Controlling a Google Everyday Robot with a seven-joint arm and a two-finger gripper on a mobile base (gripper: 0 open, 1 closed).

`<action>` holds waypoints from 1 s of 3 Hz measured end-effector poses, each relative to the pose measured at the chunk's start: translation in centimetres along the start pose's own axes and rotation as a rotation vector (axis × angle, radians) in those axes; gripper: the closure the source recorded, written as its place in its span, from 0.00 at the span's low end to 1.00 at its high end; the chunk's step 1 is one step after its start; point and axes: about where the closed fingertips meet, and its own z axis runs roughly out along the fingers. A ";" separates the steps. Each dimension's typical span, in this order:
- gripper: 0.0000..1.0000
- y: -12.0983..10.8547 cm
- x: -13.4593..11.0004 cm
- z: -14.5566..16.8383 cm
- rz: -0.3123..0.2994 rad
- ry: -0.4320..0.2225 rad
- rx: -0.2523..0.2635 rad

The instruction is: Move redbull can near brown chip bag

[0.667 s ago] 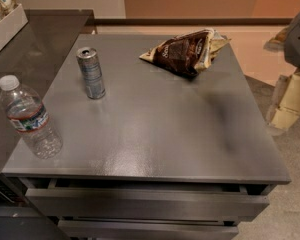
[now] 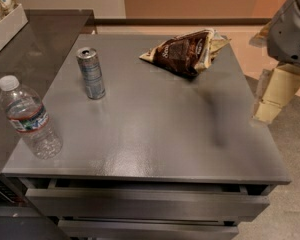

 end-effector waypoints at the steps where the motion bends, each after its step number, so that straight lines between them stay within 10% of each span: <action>1: 0.00 -1.2 -4.0 0.9 -0.005 -0.059 0.010; 3: 0.00 -2.8 -11.4 4.6 0.042 -0.226 0.021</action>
Offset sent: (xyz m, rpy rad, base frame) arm 0.0751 0.1161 -0.0088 0.2293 -0.0893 0.0103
